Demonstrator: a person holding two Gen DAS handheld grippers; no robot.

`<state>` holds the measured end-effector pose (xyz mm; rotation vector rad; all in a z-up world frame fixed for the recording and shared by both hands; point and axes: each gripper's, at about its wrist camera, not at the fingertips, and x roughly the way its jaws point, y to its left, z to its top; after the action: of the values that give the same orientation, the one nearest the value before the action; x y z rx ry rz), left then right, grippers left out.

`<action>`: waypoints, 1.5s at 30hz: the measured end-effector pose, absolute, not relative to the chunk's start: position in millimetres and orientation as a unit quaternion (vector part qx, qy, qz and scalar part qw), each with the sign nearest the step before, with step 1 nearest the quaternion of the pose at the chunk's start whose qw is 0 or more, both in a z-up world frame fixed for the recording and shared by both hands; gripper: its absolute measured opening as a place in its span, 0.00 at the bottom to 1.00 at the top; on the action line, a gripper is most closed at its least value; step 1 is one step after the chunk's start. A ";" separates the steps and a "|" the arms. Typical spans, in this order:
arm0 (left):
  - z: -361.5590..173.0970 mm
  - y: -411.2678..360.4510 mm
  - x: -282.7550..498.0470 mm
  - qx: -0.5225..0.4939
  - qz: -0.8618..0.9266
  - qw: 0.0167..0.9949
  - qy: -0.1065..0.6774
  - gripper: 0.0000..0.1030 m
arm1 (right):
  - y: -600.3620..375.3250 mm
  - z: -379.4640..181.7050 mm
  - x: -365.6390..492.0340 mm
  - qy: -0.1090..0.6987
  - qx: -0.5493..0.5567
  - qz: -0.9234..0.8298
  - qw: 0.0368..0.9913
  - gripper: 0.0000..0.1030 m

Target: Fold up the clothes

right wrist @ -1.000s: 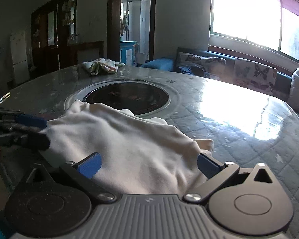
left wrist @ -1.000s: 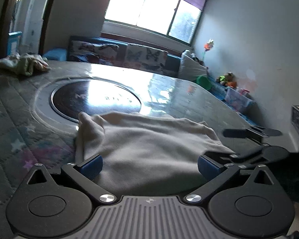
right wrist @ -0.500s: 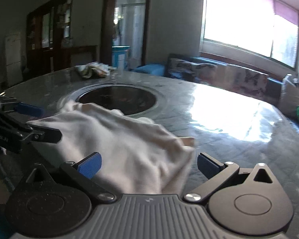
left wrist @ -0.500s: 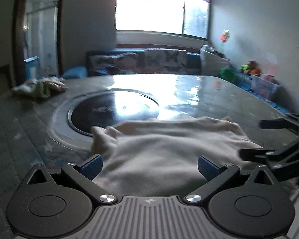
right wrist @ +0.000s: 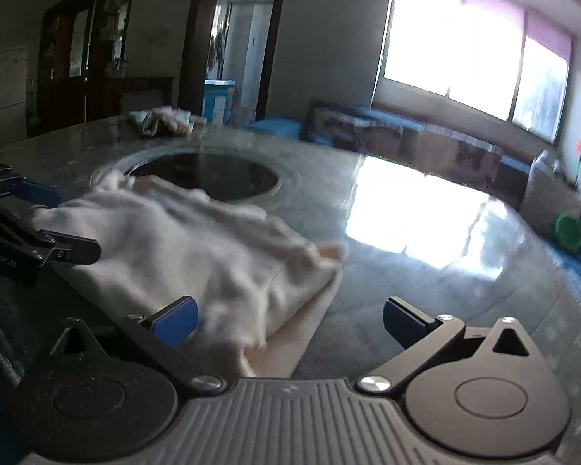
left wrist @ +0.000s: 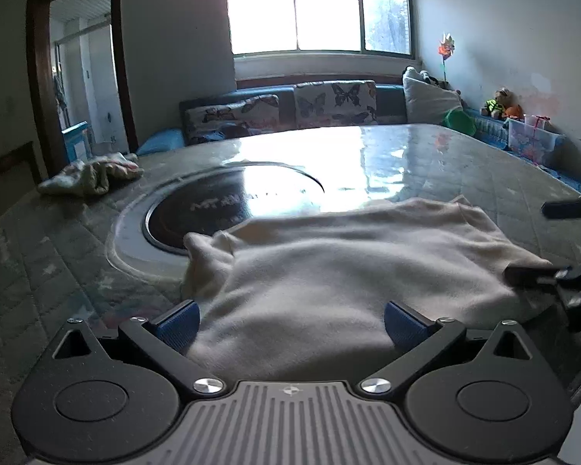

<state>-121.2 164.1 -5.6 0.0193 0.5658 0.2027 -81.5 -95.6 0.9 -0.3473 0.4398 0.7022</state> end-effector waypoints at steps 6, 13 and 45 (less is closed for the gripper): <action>3.0 148.1 -118.2 0.012 0.074 0.961 0.267 1.00 | -111.2 0.7 -78.4 0.213 -0.177 0.314 0.908 1.00; -10.0 140.9 -110.7 0.019 0.069 0.954 0.291 1.00 | -115.3 -11.4 -77.4 0.223 -0.158 0.312 0.910 1.00; -15.4 176.1 -110.3 0.007 0.115 0.950 0.291 1.00 | -73.2 -4.7 -42.9 0.224 -0.221 0.292 0.903 1.00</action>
<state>-110.3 176.1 -15.4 0.0146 0.5919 0.2342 -42.9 -73.2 -4.7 -0.4564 0.4627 0.6045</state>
